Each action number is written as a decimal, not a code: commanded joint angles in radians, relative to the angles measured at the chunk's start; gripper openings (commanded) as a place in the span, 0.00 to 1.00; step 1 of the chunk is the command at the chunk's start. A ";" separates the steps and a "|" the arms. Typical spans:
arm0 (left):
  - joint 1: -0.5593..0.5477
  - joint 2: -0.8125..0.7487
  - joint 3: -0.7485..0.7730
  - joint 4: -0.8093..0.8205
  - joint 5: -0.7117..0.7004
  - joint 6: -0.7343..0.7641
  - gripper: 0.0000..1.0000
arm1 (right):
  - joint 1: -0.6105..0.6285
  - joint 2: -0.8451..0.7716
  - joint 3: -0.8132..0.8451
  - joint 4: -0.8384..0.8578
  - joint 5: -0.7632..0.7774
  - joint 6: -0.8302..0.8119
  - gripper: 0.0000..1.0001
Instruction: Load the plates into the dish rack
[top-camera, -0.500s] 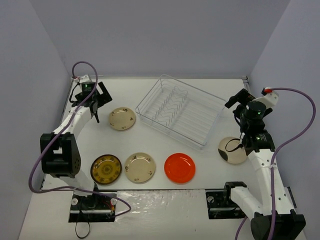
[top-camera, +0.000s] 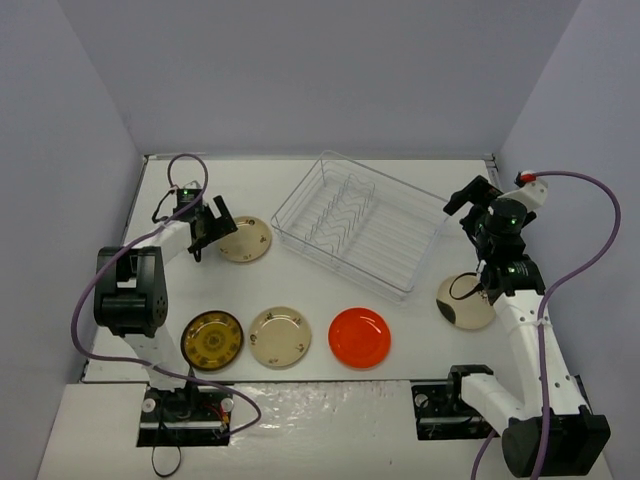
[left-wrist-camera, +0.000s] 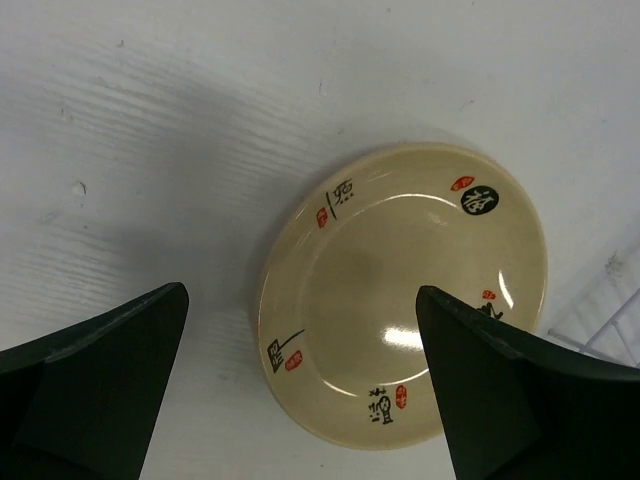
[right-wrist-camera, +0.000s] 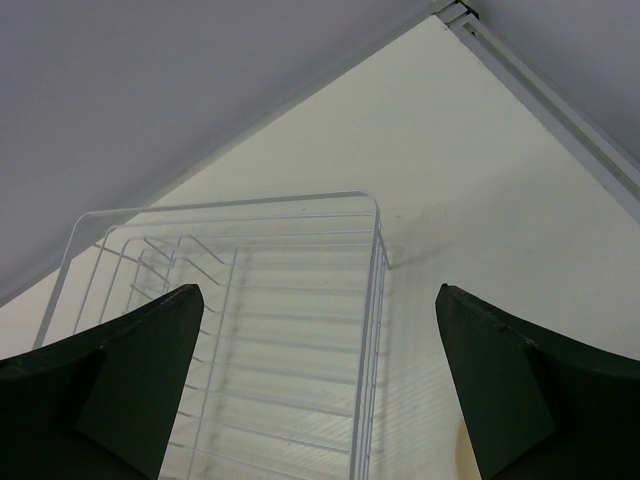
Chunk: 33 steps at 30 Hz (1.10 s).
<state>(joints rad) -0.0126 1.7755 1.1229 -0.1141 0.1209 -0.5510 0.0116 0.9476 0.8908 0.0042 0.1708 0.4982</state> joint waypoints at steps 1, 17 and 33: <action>0.006 -0.004 -0.026 0.089 0.059 -0.044 0.95 | -0.007 0.013 0.019 0.104 -0.037 0.012 1.00; 0.063 0.064 -0.112 0.282 0.146 -0.103 0.38 | -0.007 0.006 0.023 0.093 0.004 0.033 1.00; 0.062 0.003 -0.127 0.238 0.100 -0.023 0.00 | -0.007 0.003 0.026 0.066 0.036 0.045 1.00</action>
<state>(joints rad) 0.0471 1.8393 1.0129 0.1544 0.2684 -0.6097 0.0116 0.9600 0.8906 0.0257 0.1776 0.5312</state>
